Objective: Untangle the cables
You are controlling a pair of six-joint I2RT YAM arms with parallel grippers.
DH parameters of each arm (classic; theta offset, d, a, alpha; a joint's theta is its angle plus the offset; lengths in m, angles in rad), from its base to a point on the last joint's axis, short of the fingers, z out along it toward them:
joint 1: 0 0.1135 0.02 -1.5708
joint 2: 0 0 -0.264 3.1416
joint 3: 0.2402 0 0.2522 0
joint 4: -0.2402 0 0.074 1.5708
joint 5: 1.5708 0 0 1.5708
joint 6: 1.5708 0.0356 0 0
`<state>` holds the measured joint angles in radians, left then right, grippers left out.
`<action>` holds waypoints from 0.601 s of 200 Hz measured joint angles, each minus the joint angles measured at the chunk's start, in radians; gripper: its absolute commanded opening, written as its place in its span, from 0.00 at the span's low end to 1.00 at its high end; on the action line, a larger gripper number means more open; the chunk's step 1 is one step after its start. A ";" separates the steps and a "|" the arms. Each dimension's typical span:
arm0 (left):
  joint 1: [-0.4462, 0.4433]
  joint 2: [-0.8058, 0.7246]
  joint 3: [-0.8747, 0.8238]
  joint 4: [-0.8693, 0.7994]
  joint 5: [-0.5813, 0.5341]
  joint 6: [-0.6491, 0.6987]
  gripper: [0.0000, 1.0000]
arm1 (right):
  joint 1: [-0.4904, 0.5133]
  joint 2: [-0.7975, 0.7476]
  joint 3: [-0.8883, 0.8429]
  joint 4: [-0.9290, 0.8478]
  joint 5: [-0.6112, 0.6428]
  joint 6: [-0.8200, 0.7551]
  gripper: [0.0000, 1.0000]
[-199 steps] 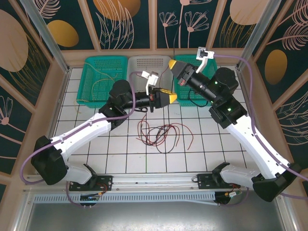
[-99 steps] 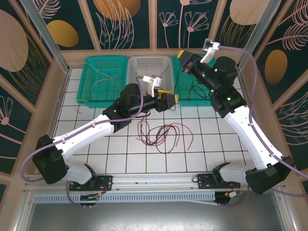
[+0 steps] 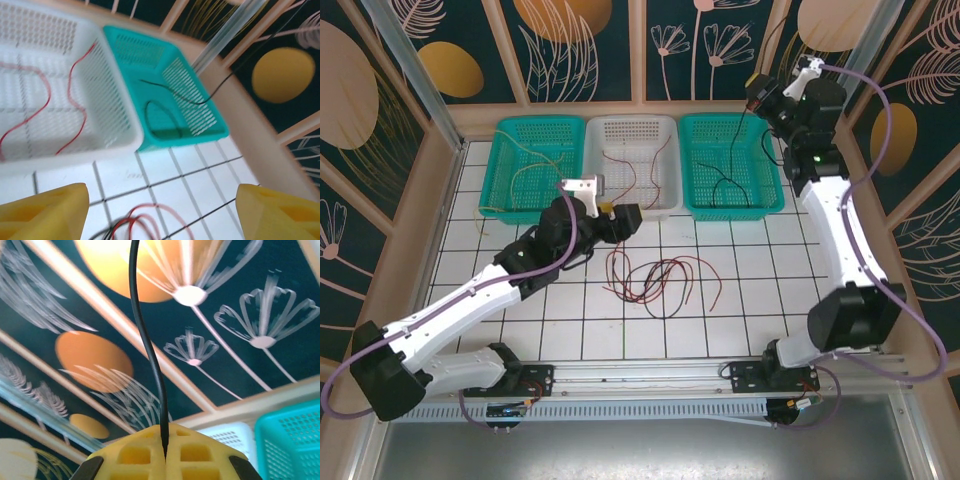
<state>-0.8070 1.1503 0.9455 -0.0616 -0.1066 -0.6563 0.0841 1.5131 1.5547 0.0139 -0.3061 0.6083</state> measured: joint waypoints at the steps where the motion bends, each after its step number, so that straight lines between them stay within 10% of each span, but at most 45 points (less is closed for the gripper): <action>1: 0.000 -0.001 -0.003 -0.002 0.000 -0.001 0.76 | -0.002 0.003 0.000 -0.001 -0.002 0.000 0.00; 15: 0.000 -0.003 -0.058 -0.029 0.001 -0.008 0.75 | -0.027 0.064 0.015 -0.023 -0.019 -0.004 0.00; 68: 0.000 0.055 -0.140 -0.086 0.092 -0.021 0.66 | -0.070 0.298 0.113 -0.166 -0.040 -0.050 0.52; 120: 0.000 0.131 -0.140 -0.102 0.162 -0.008 0.66 | -0.071 0.310 0.123 -0.245 -0.030 -0.092 0.54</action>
<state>-0.8070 1.2816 0.8059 -0.1638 0.0555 -0.6647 0.0128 1.8229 1.6779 -0.2310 -0.3363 0.5163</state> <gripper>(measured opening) 0.661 0.542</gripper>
